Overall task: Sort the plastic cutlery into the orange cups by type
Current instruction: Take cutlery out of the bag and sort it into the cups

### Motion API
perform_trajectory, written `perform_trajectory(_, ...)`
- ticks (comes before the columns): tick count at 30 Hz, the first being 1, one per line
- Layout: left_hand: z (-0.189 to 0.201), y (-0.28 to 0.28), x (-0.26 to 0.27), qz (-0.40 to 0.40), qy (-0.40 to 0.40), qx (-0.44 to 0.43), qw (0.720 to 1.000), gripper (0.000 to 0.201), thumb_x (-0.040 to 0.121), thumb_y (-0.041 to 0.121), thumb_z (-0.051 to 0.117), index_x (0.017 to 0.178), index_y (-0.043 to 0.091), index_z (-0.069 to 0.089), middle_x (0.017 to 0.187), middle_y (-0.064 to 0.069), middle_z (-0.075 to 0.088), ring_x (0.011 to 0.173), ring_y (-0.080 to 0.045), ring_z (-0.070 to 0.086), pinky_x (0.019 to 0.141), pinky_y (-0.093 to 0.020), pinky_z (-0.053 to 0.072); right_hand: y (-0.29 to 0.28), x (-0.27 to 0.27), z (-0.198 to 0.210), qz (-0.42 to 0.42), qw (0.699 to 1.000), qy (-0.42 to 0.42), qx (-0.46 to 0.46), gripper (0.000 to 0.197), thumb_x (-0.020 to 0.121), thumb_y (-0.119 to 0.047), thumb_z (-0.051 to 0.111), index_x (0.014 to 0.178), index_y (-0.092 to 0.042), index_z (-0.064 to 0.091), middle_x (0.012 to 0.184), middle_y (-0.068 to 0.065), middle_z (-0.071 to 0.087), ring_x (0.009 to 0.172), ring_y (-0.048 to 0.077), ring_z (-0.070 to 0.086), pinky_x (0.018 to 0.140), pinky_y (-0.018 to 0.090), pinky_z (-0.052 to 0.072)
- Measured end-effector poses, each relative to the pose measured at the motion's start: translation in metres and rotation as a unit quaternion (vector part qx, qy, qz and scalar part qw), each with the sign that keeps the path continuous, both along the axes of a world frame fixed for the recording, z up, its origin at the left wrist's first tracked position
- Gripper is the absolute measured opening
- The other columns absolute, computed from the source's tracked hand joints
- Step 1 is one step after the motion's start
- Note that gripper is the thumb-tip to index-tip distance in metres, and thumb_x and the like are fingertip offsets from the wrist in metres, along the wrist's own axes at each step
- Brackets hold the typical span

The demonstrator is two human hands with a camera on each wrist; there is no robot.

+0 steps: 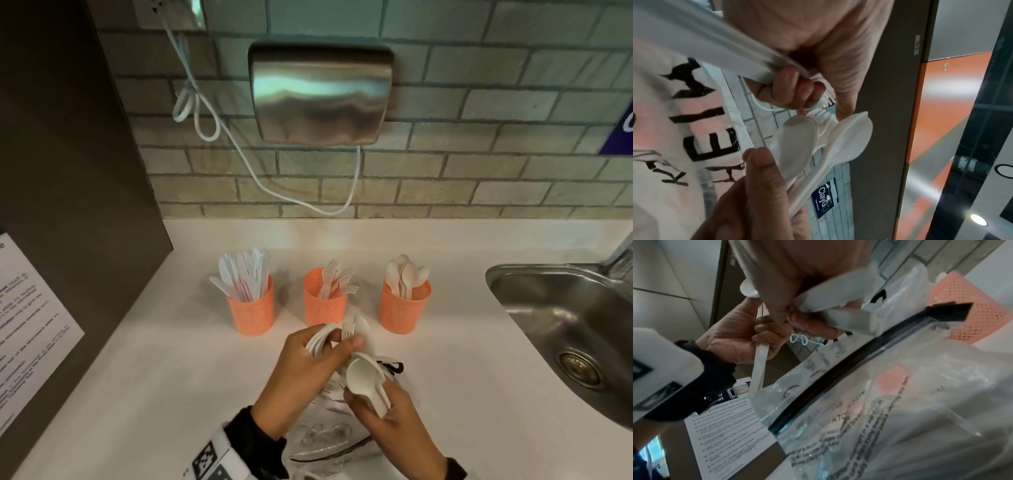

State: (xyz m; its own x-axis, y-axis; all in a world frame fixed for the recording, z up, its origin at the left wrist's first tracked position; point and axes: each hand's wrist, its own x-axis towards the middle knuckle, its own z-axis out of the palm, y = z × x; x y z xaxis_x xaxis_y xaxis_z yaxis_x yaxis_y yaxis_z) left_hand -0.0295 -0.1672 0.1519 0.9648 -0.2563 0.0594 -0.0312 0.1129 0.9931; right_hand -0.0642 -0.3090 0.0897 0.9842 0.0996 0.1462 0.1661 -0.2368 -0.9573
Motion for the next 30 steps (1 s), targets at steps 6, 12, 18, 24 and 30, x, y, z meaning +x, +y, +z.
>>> perform_trajectory(6,-0.006,0.002,0.001,-0.021,-0.043,0.059,0.997,0.022,0.072,0.028,0.077,0.07,0.011,0.063,0.067,-0.005,0.058,0.064,-0.011,0.053,0.063,-0.022,0.042,-0.008,-0.002,-0.01,-0.052,0.987,-0.066,-0.135,0.033,0.066,-0.047,0.045,0.098,-0.047,0.045,0.077,-0.033,0.063,0.082,0.006,0.06,0.061,0.008,0.041)
perform_trajectory(12,0.002,0.006,0.002,0.058,-0.08,0.006,0.995,0.009,0.082,0.032,0.064,0.077,0.025,0.068,0.054,-0.002,0.053,0.049,-0.01,0.046,0.047,-0.019,0.041,-0.01,-0.008,-0.007,-0.06,0.976,-0.096,-0.185,0.027,0.069,-0.047,0.042,0.096,-0.049,0.041,0.074,-0.037,0.057,0.062,-0.008,0.053,0.055,0.01,0.037)
perform_trajectory(18,-0.008,0.005,0.004,0.035,-0.054,0.012,0.998,0.026,0.077,0.031,0.068,0.095,0.012,0.068,0.09,-0.014,0.07,0.085,-0.03,0.065,0.078,-0.038,0.053,-0.006,-0.01,-0.007,-0.046,0.978,-0.061,-0.194,0.029,0.07,-0.052,0.036,0.098,-0.054,0.042,0.084,-0.042,0.055,0.068,-0.01,0.053,0.06,0.015,0.039)
perform_trajectory(24,-0.002,0.002,0.003,0.051,-0.055,0.021,0.997,0.018,0.088,0.004,0.053,0.071,0.011,0.058,0.053,0.01,0.048,0.052,-0.006,0.042,0.049,-0.011,0.036,0.0,-0.013,-0.003,0.005,0.986,-0.031,-0.161,0.027,0.086,-0.025,0.057,0.101,-0.046,0.049,0.087,-0.007,0.067,0.082,0.008,0.06,0.073,0.026,0.048)
perform_trajectory(30,0.016,0.002,0.013,-0.027,-0.019,0.001,0.999,0.014,0.092,0.013,0.052,0.079,0.015,0.057,0.046,0.007,0.051,0.034,-0.002,0.037,0.033,-0.012,0.027,0.001,-0.014,0.015,0.101,0.991,0.085,-0.01,0.023,0.088,-0.028,0.057,0.11,-0.023,0.06,0.072,0.005,0.064,0.062,0.005,0.053,0.06,0.014,0.043)
